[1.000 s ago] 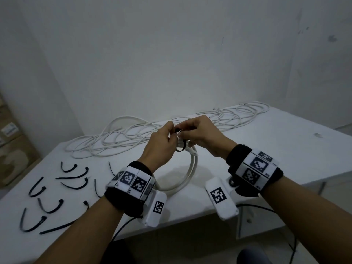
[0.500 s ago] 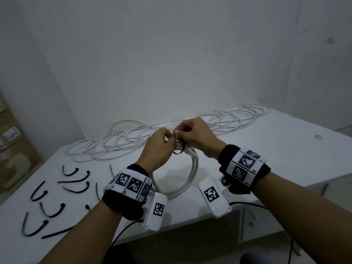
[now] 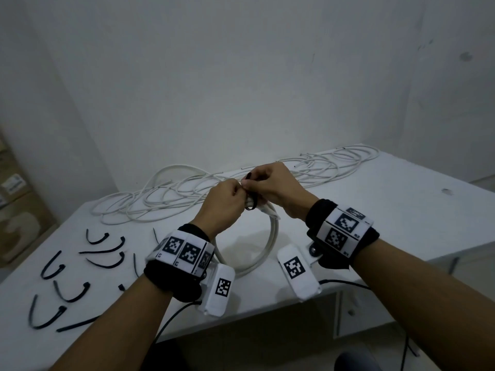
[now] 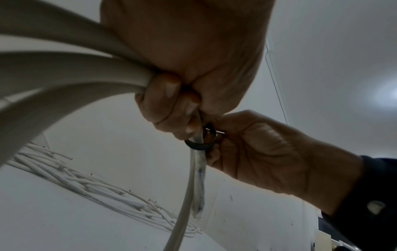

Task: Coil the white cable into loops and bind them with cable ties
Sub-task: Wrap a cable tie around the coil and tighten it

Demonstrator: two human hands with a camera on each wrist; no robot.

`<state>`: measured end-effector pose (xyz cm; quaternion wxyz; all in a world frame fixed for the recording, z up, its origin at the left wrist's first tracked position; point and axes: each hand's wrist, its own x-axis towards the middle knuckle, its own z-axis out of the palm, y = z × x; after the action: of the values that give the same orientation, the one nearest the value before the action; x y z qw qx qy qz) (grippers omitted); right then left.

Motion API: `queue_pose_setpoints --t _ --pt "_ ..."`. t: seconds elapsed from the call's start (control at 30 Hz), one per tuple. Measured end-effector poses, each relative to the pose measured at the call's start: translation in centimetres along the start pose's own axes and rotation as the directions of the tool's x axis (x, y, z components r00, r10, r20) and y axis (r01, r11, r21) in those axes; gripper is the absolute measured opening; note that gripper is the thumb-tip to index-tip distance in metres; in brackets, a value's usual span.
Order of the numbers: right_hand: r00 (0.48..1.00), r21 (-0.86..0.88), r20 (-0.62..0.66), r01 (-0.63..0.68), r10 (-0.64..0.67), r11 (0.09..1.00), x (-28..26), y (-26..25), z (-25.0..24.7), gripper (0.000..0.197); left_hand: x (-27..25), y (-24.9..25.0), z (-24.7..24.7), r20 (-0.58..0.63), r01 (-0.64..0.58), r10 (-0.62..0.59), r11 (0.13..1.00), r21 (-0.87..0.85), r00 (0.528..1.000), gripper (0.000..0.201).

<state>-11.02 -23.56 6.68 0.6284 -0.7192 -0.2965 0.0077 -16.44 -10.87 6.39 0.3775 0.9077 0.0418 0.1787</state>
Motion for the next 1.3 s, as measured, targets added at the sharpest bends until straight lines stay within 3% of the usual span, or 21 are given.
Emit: queue_pose_setpoints --t 0.13,0.23,0.4,0.53,0.73,0.87,0.93,1.0,1.1,1.23,1.3 --pt "0.998 0.071 -0.05 0.034 -0.031 0.997 -0.3 0.5 -0.1 0.023 -0.2 0.4 0.0 0.008 0.045 -0.044 0.986 -0.163 0.999 0.01" --pt "0.999 0.055 -0.03 0.035 -0.033 0.998 -0.2 0.5 -0.3 0.025 -0.7 0.7 -0.3 0.06 0.01 0.003 0.974 -0.225 0.998 0.012" --pt "0.999 0.086 -0.007 0.047 -0.047 0.995 0.2 0.1 -0.7 0.024 -0.6 0.2 -0.7 0.126 -0.063 0.092 0.973 -0.222 0.988 0.008" --pt "0.998 0.227 0.006 0.059 -0.062 0.972 -0.1 -0.1 -0.5 0.023 -0.7 0.0 -0.7 0.168 -0.002 0.048 0.965 -0.261 0.985 0.015" --pt "0.96 0.006 -0.203 0.199 -0.193 0.98 2.1 -1.9 -0.9 0.025 -1.2 0.7 -0.6 0.203 0.056 0.0 0.962 -0.267 0.979 0.012" --pt "0.977 0.081 -0.148 0.166 -0.153 0.983 1.8 -1.5 -1.3 0.028 -1.0 0.7 -0.3 0.234 0.107 -0.036 0.949 -0.296 0.971 0.006" --pt "0.983 0.047 -0.097 0.162 -0.157 0.986 1.5 -1.5 -1.6 0.026 -1.1 0.7 -0.1 0.239 0.11 -0.036 0.945 -0.307 0.97 0.003" --pt "0.984 -0.002 -0.081 0.161 -0.161 0.987 1.7 -1.7 -1.7 0.024 -1.2 0.9 0.1 0.24 0.112 -0.033 0.94 -0.323 0.97 0.011" --pt "0.986 0.007 -0.119 0.12 -0.118 0.993 2.6 -2.0 -1.8 0.025 -1.3 1.4 0.5 0.25 0.12 -0.036 0.937 -0.327 0.968 0.027" --pt "0.979 -0.009 -0.198 0.043 -0.044 0.999 3.2 -1.6 -1.0 0.04 -1.5 2.3 0.4 0.292 0.195 -0.081 0.901 -0.386 0.953 0.023" --pt "0.968 -0.036 -0.248 0.026 -0.034 0.999 3.9 -1.3 -1.2 0.036 -1.6 2.5 0.6 0.337 0.228 -0.105 0.908 -0.351 0.936 0.018"
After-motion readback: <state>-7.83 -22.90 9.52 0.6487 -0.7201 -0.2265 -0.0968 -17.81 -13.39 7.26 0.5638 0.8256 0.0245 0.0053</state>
